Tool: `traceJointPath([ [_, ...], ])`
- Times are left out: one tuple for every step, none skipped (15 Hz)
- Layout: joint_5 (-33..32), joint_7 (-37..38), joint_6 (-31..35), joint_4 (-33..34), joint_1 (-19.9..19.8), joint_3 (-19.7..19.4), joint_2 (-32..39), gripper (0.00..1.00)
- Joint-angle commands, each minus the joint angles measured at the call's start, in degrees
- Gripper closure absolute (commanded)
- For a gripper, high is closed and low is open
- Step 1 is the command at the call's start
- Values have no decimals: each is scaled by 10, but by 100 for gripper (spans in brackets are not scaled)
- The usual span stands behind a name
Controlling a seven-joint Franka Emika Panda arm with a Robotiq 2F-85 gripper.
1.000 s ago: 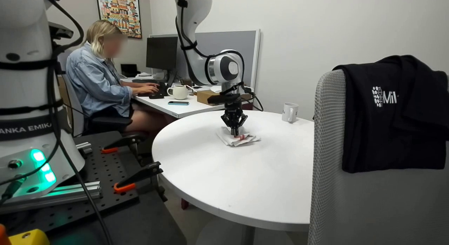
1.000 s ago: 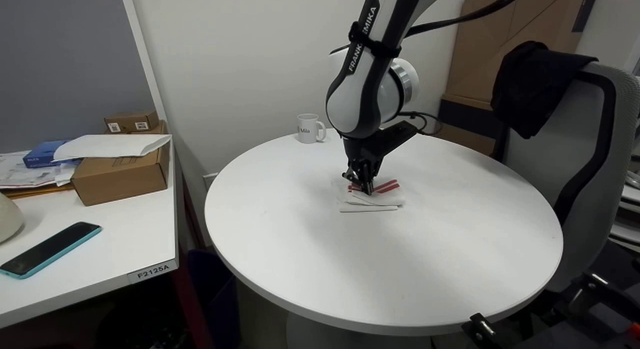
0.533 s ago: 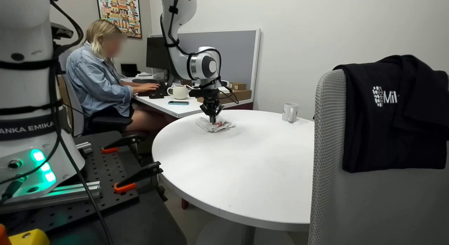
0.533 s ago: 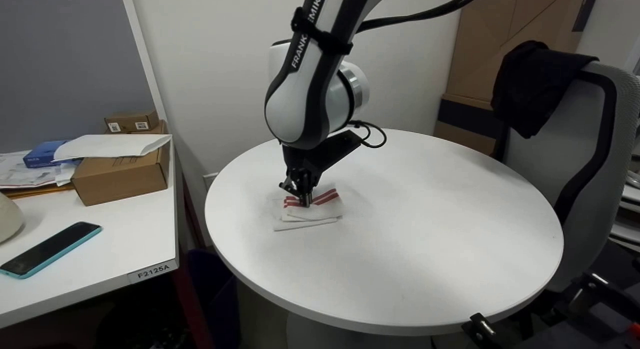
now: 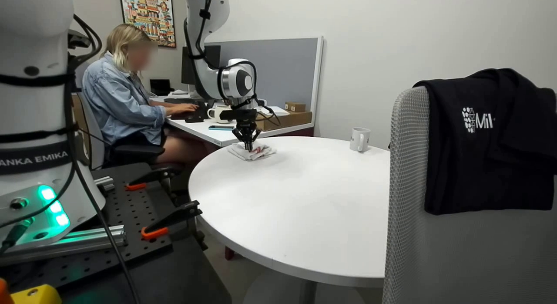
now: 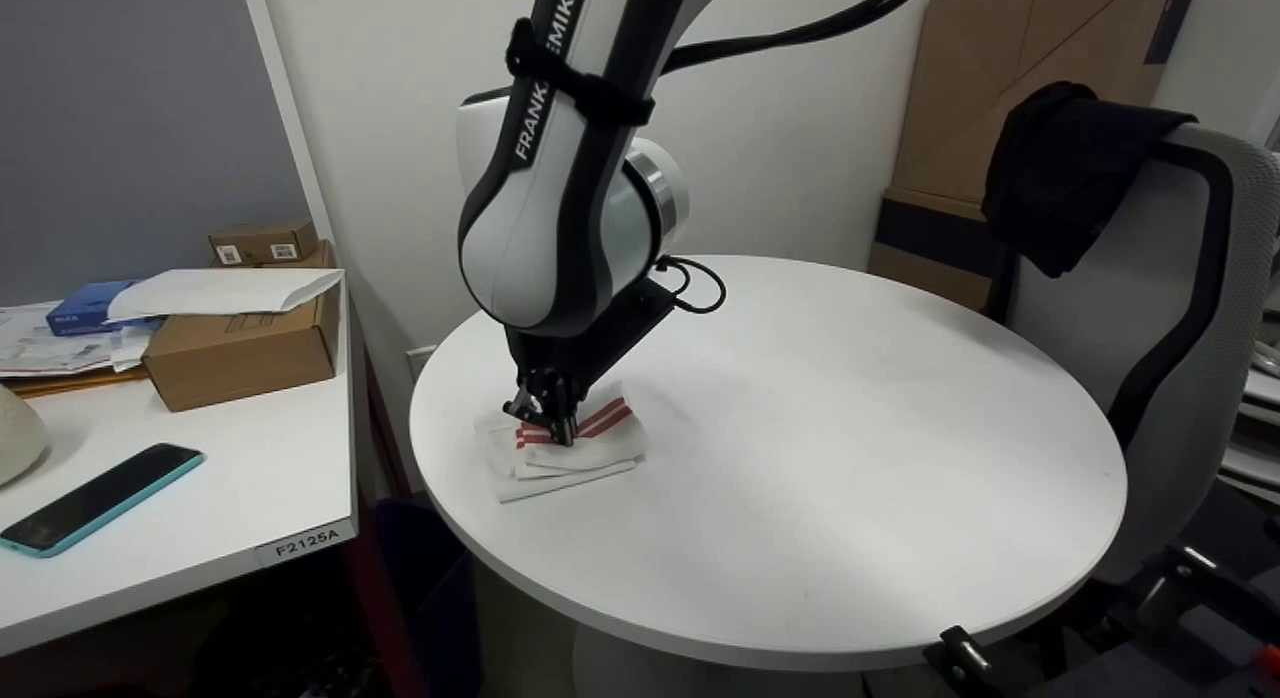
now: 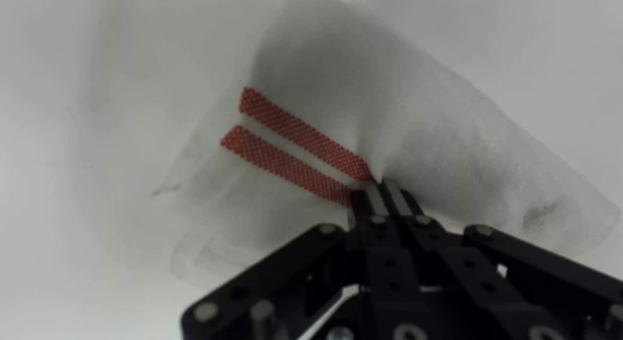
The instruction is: Use the towel to wipe the table
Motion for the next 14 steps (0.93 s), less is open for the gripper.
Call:
traceJointPath([
  [5, 8, -3, 27, 5, -12, 18, 97],
  [13, 8, -11, 37, 0, -13, 25, 97],
  [22, 14, -24, 56, -5, -18, 38, 97],
  [30, 18, -44, 79, -10, -22, 53, 97],
  [32, 29, -59, 99, -7, -32, 66, 97],
  [32, 36, -79, 123, -6, -40, 80, 97],
  [32, 41, -97, 146, -8, -47, 93, 97],
  [32, 46, -111, 161, -12, -51, 99, 97],
  [31, 45, -119, 170, -20, -55, 103, 97],
  [30, 45, -127, 176, -27, -58, 105, 97],
  [31, 41, -131, 175, -38, -61, 103, 97],
  [29, 40, -130, 168, -48, -66, 99, 97],
  [29, 39, -125, 158, -59, -71, 94, 97],
  [29, 39, -116, 138, -72, -77, 83, 97],
])
